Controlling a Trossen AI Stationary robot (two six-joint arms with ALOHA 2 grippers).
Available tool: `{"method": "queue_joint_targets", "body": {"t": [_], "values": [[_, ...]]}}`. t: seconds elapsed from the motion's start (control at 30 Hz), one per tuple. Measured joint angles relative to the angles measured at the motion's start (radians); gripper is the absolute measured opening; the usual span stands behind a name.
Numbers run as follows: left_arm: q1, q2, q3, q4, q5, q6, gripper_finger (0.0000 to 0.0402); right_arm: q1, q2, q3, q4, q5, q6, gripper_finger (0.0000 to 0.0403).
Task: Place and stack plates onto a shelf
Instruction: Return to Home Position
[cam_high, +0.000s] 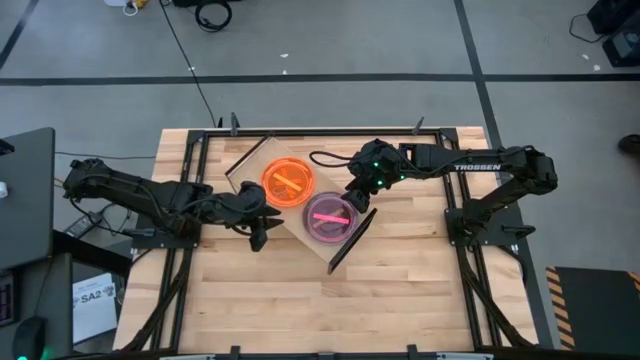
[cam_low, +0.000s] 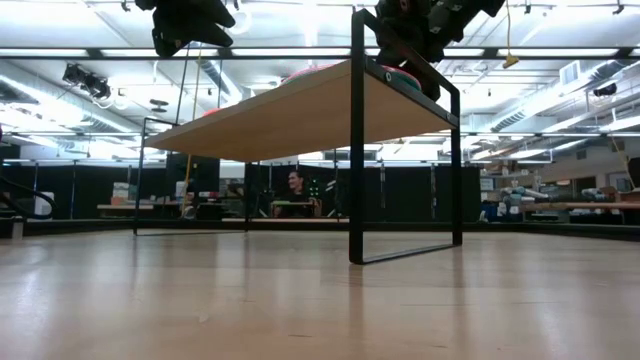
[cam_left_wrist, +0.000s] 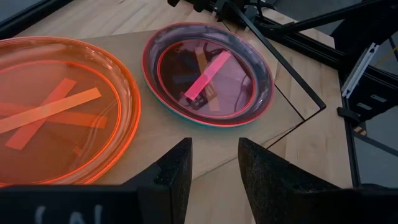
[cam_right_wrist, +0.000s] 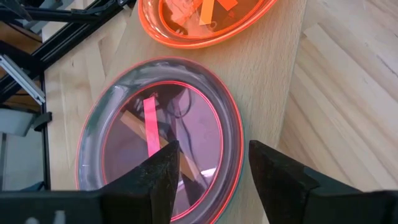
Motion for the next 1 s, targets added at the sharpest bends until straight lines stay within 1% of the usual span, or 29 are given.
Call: {"method": "queue_joint_targets", "body": {"t": [0.37,0.53,0.63,0.77,0.9,1.0], "values": [[0.0,0.005,0.0,0.025,0.0,0.001,0.0137,0.0,0.0,0.0,0.001,-0.004,0.008,0.0197],[0.0,0.005,0.0,0.095,0.0,0.04,0.0137,0.011,0.0,0.0,0.056,-0.072,0.007,0.0192],[0.0,0.005,0.0,0.165,0.0,0.083,0.0137,0.018,0.0,0.0,0.127,-0.113,0.007,0.0177],[0.0,0.005,0.0,0.26,0.0,0.151,0.0129,0.025,0.0,0.0,0.247,-0.149,0.008,0.0146],[0.002,0.0,0.0,0.315,0.0,0.217,0.0108,0.026,0.0,0.0,0.348,-0.18,0.008,0.0115],[0.002,-0.024,0.007,0.313,0.0,0.229,0.0085,0.026,-0.009,0.0,0.368,-0.194,0.008,0.0091]]}}
